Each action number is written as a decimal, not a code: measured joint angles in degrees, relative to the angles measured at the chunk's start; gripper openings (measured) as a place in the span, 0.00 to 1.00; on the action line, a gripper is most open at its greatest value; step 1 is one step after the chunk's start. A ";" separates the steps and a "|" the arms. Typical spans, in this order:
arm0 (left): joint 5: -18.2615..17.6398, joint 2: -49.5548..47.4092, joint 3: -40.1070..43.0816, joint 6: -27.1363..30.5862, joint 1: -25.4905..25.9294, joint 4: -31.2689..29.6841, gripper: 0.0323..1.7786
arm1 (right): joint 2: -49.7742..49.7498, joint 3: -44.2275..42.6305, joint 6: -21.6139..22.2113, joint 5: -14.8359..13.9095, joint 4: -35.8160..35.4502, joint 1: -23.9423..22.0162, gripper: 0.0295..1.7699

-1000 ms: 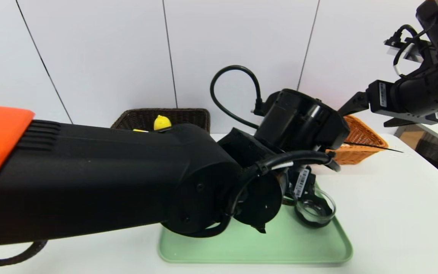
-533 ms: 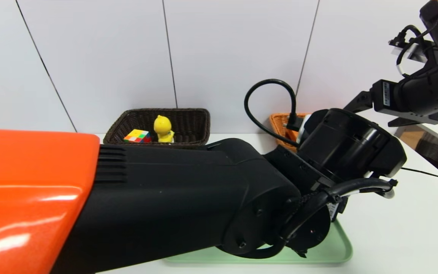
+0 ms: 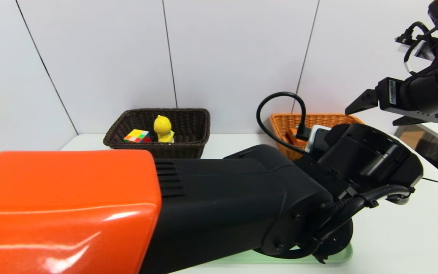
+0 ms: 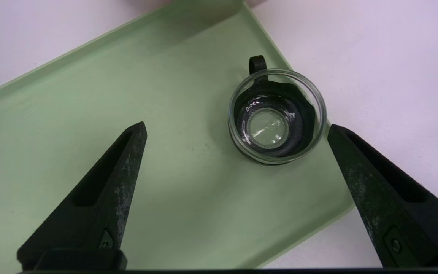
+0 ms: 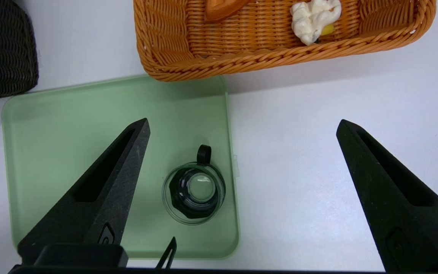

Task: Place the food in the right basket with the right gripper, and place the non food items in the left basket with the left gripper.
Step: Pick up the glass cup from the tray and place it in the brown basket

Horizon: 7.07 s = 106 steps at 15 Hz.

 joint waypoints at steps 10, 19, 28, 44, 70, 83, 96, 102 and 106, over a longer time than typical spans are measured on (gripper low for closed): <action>0.89 4.08 -0.28 -2.18 0.74 0.41 0.95 | -2.93 4.34 -0.52 0.45 0.09 0.83 0.96; 2.65 5.88 -0.43 -4.79 1.67 0.22 0.95 | -5.84 9.40 -0.59 0.26 0.00 0.80 0.96; 2.16 7.50 -0.45 -4.88 2.80 -1.01 0.95 | -5.88 10.35 -0.63 0.20 -0.11 1.96 0.96; -1.40 8.67 -0.45 -2.56 4.51 -2.49 0.95 | -5.63 11.39 -0.52 0.01 -0.09 3.01 0.96; -1.33 7.20 -0.41 -2.36 5.03 -1.93 0.03 | -5.29 11.84 -0.11 0.01 -0.27 3.43 0.96; -0.85 -8.68 -0.28 3.45 15.70 5.35 0.03 | -5.66 11.91 0.33 0.32 -2.62 3.50 0.96; -7.66 -10.19 -0.28 11.36 39.13 4.28 0.03 | -5.55 12.08 1.40 0.28 -2.71 5.57 0.96; -7.96 -6.08 -0.22 10.53 40.07 2.65 0.10 | -5.60 12.13 1.46 0.20 -2.67 5.85 0.96; -7.96 -5.40 -0.22 10.48 40.11 2.65 0.45 | -5.62 12.13 1.46 0.17 -2.65 5.88 0.96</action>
